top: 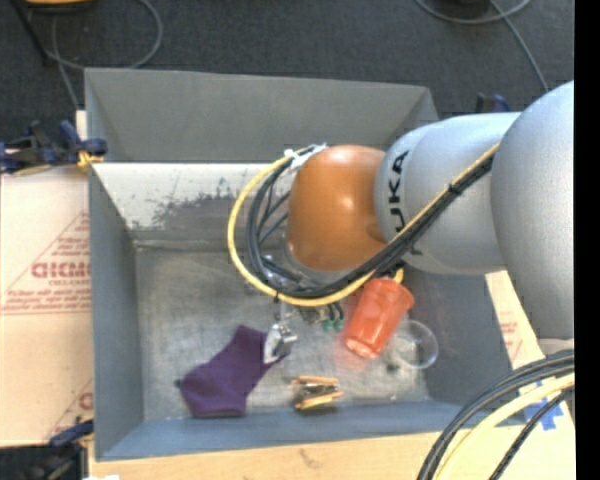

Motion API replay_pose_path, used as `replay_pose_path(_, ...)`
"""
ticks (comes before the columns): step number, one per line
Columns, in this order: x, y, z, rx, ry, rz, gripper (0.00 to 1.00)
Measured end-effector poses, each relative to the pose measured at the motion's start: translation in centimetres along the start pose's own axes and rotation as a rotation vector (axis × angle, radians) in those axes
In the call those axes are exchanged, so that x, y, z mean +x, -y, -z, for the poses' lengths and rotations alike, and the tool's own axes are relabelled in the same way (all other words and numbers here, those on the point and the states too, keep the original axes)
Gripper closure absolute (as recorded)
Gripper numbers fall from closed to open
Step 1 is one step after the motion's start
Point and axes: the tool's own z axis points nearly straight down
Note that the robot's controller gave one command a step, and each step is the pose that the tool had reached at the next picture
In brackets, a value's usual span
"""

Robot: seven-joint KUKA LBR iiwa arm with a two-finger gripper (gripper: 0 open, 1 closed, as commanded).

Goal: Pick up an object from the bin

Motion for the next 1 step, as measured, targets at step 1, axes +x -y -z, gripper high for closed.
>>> replay_pose_path(1, 3.62, -7.39, -0.63, 0.0, 0.001, 0.12, 0.0)
